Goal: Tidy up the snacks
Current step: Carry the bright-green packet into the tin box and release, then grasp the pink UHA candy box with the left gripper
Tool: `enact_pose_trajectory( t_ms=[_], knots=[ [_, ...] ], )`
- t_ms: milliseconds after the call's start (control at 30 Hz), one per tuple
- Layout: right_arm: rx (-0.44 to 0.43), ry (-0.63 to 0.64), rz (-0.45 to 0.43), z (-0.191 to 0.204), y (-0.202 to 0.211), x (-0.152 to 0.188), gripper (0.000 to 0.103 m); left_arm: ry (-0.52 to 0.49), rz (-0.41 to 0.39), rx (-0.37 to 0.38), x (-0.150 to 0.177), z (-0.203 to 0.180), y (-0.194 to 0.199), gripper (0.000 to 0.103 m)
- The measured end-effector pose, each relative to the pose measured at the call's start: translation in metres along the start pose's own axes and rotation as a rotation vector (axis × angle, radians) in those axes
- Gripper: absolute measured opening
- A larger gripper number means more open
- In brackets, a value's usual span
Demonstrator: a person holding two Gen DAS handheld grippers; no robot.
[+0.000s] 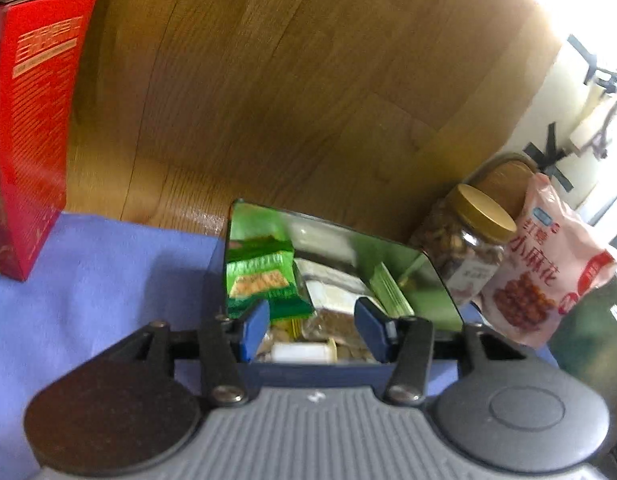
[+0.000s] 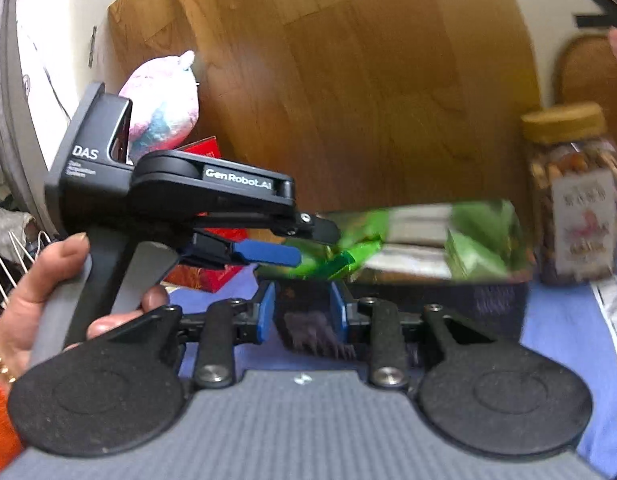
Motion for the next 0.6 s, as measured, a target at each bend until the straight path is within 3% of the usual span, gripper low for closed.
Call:
enact_pose_trajectory(
  t_ms=[100, 200, 433, 600],
  knots=[
    [-0.009, -0.068, 0.004, -0.010, 0.022, 0.011, 0.034, -0.024, -0.064, 0.017, 0.016, -0.009, 0.030, 0.049],
    [-0.005, -0.126, 0.005, -0.020, 0.052, 0.027, 0.034, -0.016, -0.078, 0.066, 0.036, -0.015, 0.059, 0.049],
    [0.031, -0.248, 0.020, -0.046, 0.106, 0.065, 0.036, -0.005, -0.004, 0.134, 0.124, -0.027, 0.098, 0.049],
    [0.024, -0.331, 0.056, -0.061, 0.123, 0.082, 0.039, 0.043, -0.010, 0.154, 0.162, -0.035, 0.118, 0.049]
  ],
)
Point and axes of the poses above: each gripper's, at about its wrist camera, not at the fingertips, and y roughly against the way its jaws point, z to its left, x to its underside, the point moved 2 cm from there along -y, roughly the way its jaws point, and after that the axes turned 11 degrees about -y, right-handed, at the moved point
